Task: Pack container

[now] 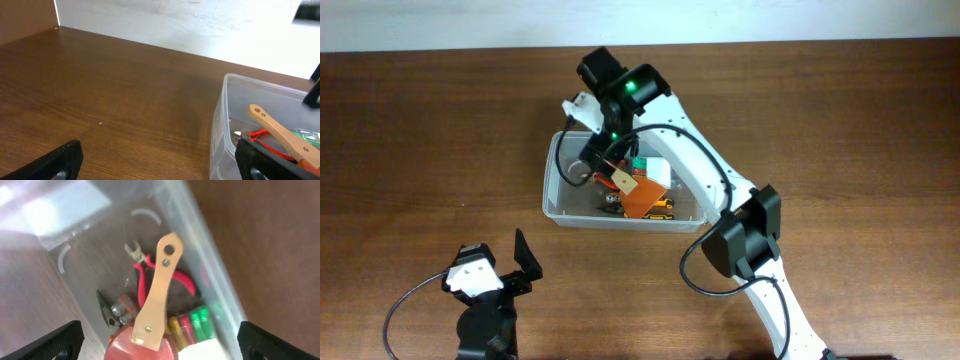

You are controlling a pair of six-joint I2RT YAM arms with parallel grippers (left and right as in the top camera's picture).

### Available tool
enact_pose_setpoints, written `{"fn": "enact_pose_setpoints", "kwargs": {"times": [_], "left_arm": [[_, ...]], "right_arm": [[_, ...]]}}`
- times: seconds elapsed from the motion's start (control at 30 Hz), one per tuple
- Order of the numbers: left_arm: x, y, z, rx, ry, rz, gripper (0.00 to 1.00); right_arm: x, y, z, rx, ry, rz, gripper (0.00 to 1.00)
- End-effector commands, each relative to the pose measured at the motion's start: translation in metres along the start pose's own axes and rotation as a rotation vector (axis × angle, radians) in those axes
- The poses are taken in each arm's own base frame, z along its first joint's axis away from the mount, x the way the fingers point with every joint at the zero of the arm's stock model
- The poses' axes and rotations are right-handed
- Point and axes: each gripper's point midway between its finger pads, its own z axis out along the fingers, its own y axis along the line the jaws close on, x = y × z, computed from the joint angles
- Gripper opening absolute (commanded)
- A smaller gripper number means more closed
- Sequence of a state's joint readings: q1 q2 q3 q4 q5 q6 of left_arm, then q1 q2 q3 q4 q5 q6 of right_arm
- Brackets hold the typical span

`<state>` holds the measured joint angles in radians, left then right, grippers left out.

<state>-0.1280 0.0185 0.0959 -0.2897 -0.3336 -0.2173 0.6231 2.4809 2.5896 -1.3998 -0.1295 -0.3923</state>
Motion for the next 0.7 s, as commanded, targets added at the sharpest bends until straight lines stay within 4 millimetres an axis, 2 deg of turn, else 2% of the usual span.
{"fn": "enact_pose_setpoints", "kwargs": {"times": [0.0,0.17,0.27,0.33,0.47,0.57,0.67], "left_arm": [[0.001,0.0,0.0,0.0,-0.002,0.009,0.99],[0.001,0.0,0.0,0.0,-0.002,0.009,0.99],[0.001,0.0,0.0,0.0,-0.002,0.009,0.99],[0.001,0.0,0.0,0.0,-0.002,0.009,0.99],[0.001,0.0,0.0,0.0,-0.002,0.009,0.99],[0.001,0.0,0.0,0.0,-0.002,0.009,0.99],[0.001,0.0,0.0,0.0,-0.002,0.009,0.99]], "right_arm": [[-0.02,-0.024,-0.087,0.13,-0.167,0.09,0.99],[0.007,-0.076,-0.165,0.291,-0.249,0.275,0.99],[0.038,-0.11,-0.21,0.35,-0.308,0.418,0.99],[0.059,-0.13,-0.231,0.388,-0.329,0.487,0.99],[0.108,-0.174,-0.261,0.469,-0.338,0.61,0.99],[0.146,-0.204,-0.273,0.517,-0.328,0.7,0.99],[0.176,-0.222,-0.281,0.546,-0.31,0.769,0.99]]}}
